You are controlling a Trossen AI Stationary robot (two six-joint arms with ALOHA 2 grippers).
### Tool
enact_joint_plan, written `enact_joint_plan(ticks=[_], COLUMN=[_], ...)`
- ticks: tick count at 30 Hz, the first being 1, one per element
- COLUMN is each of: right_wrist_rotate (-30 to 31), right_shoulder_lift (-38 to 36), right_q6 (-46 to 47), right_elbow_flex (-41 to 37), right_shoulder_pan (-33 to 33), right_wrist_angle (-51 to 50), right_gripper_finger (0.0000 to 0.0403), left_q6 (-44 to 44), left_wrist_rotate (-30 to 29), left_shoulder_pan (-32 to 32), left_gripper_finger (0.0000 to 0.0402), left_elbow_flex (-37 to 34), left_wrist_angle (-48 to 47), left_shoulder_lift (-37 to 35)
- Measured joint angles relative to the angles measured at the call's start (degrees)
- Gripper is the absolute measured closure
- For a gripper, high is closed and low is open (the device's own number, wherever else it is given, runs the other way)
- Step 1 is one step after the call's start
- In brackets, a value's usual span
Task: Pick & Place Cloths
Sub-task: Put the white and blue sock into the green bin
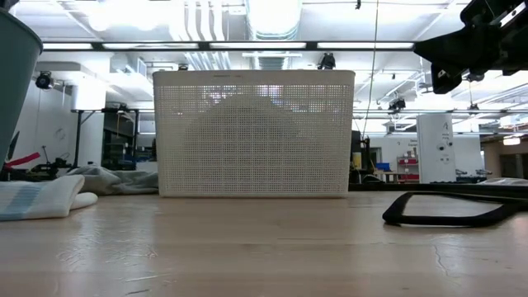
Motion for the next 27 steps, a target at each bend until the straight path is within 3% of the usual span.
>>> enact_joint_plan(ticks=[6, 16, 21, 27], right_wrist_rotate=[0.0, 0.0, 0.0, 0.0], right_shoulder_lift=[0.0, 0.0, 0.0, 0.0], right_q6=[0.0, 0.0, 0.0, 0.0], right_elbow_flex=[0.0, 0.0, 0.0, 0.0], right_shoulder_pan=[0.0, 0.0, 0.0, 0.0], right_wrist_angle=[0.0, 0.0, 0.0, 0.0], right_gripper_finger=[0.0394, 0.0394, 0.0394, 0.0394], left_q6=[3.9, 18.9, 25.5, 30.9], left_wrist_rotate=[-0.4, -11.2, -19.3, -20.0], left_shoulder_pan=[1.5, 7.3, 13.3, 21.1], left_gripper_finger=[0.0196, 0.0195, 0.0195, 0.0195], left_elbow_flex=[0.3, 5.1, 5.7, 4.7], left_wrist_angle=[-0.1, -1.0, -10.9, -20.4], left_shoulder_lift=[-0.9, -6.2, -8.3, -7.4])
